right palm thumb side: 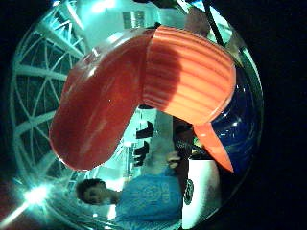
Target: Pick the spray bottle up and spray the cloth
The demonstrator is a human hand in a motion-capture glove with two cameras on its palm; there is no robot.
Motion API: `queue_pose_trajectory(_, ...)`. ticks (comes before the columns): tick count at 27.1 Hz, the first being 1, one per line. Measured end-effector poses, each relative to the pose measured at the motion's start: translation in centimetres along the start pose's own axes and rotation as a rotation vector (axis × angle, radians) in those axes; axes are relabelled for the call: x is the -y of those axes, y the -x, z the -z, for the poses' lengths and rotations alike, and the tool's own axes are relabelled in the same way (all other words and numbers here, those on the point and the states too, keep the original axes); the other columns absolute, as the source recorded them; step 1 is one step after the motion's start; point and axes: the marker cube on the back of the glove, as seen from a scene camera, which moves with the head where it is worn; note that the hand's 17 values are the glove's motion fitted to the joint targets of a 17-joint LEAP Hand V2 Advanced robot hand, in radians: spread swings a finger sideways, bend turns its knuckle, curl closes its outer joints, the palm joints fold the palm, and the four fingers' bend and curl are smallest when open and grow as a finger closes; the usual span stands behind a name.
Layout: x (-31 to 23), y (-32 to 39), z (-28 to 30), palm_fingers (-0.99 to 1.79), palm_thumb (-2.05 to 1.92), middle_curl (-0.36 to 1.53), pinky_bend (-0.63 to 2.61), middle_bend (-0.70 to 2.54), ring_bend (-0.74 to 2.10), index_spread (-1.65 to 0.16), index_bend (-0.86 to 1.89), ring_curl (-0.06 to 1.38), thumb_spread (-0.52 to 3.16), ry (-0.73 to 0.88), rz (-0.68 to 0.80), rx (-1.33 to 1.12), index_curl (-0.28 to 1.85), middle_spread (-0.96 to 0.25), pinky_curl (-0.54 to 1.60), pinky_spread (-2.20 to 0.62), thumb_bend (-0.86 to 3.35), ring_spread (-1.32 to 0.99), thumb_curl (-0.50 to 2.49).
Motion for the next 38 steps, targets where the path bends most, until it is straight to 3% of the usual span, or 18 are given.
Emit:
queue_pose_trajectory(6,0.9,2.0,-2.1,1.10,0.99,0.43,0.26,0.34,0.49,-0.25,0.15,0.36,0.73,0.157,-0.103,-0.078,0.33,-0.07,0.32,0.18,0.01,-0.04,0.52)
queue_pose_trajectory(15,1.8,2.0,-3.6,1.12,1.01,0.44,0.25,0.32,0.49,-0.23,0.14,0.36,0.72,0.262,-0.245,-0.180,0.35,-0.07,0.33,0.18,-0.02,-0.02,0.55)
queue_pose_trajectory(38,2.8,1.6,-4.6,1.12,1.00,0.47,0.25,0.30,0.50,-0.21,0.14,0.38,0.69,0.241,-0.288,-0.133,0.37,-0.07,0.35,0.19,-0.03,-0.02,0.60)
